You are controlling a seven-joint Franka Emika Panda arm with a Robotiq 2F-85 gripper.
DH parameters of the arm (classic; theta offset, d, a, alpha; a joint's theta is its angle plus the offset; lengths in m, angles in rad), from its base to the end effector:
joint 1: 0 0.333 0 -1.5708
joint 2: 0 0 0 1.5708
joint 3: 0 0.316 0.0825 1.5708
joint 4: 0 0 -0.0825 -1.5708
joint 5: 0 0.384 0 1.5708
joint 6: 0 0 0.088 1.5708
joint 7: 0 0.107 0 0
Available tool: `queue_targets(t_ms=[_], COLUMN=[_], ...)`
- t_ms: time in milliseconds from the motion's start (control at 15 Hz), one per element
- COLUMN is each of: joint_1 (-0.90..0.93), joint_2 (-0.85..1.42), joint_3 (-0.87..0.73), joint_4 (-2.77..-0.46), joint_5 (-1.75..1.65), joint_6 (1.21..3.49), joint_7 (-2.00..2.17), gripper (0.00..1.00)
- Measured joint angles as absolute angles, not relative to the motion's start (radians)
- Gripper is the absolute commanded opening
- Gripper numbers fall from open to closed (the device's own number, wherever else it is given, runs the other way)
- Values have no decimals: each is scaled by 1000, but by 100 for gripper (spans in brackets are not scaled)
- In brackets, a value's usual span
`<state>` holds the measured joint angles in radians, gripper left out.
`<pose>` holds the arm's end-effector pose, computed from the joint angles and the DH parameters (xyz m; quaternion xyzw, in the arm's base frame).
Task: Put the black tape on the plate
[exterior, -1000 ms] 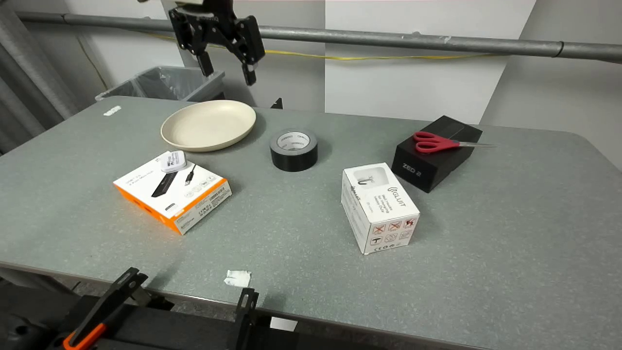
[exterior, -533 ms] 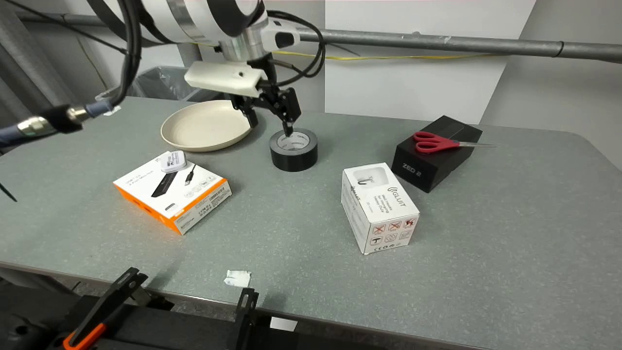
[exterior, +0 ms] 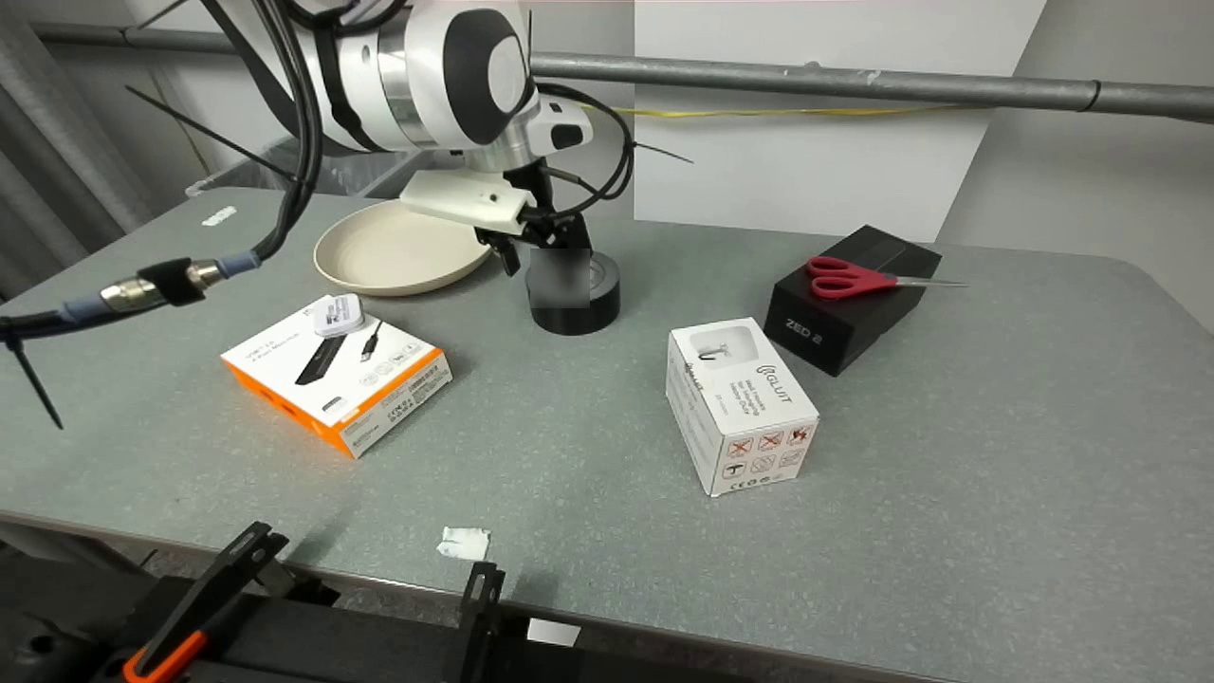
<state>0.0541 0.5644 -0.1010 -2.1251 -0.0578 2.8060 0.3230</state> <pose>0.5804 -0.0252 0.1519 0.9865 -0.1479 0.0635 0.0291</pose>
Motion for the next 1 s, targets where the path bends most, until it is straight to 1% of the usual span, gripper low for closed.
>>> queue_targets(t_ms=[333,467,533,600,667,1000], joint_1=[61,61,59,55,52,75], joint_2=[599,603,605,606,605,548], joint_3=[-94,-92,-91,-90,-87,-61], joint_4=[-2080,-2070,-2067,-2063,-2060,-2078], joint_5=[-11,7,15,26,36,40], joint_6=[2806,2805,2805,2803,2798,2806], joint_7=[322,322,321,320,318,304], gripper=[26,13,5,3,6,6])
